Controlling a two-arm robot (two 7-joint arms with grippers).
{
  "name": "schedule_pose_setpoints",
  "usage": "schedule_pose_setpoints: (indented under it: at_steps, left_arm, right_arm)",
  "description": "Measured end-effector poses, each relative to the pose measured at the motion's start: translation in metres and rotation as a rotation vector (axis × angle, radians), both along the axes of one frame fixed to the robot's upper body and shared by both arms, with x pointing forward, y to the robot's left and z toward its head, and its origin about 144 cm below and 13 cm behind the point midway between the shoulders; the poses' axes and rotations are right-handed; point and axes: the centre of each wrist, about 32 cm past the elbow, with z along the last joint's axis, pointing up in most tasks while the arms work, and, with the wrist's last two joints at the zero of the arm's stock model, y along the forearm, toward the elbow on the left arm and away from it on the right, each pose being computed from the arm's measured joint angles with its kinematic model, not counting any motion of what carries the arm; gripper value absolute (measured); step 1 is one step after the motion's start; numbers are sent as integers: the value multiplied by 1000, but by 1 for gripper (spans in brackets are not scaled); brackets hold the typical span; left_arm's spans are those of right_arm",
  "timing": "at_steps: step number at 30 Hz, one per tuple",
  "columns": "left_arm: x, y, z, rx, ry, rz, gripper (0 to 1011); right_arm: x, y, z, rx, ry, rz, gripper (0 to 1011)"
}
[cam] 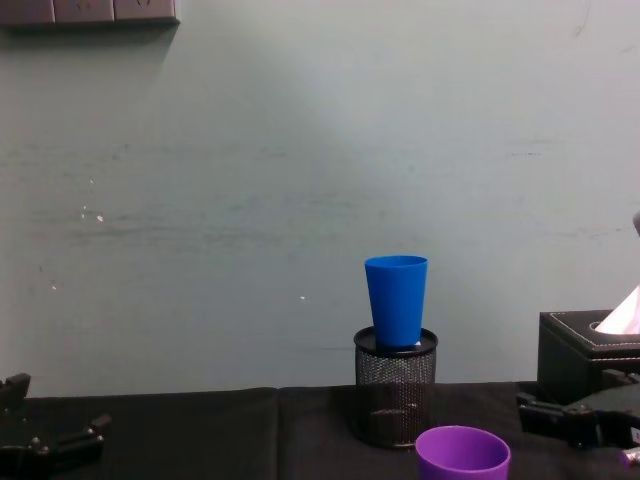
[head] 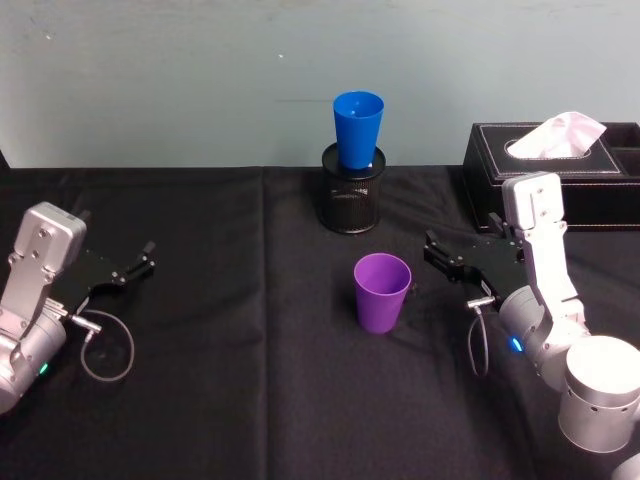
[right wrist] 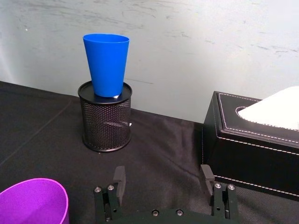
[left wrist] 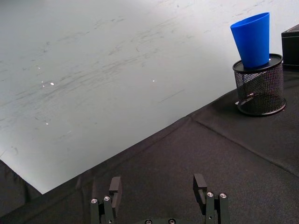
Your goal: Pick up one cup with a gripper and tap it against the other cup.
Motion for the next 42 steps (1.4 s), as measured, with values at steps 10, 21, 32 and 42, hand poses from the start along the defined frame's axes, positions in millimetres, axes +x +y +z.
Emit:
schedule_pose_setpoints:
  at_steps: [10,21,32,42]
  left_arm:
    - [0,0,0,0,0,0,1000]
    - [0,0,0,0,0,0,1000]
    - [0,0,0,0,0,0,1000]
    - [0,0,0,0,0,0,1000]
  right_arm:
    - [0,0,0,0,0,0,1000]
    - [0,0,0,0,0,0,1000]
    - [0,0,0,0,0,0,1000]
    - [0,0,0,0,0,0,1000]
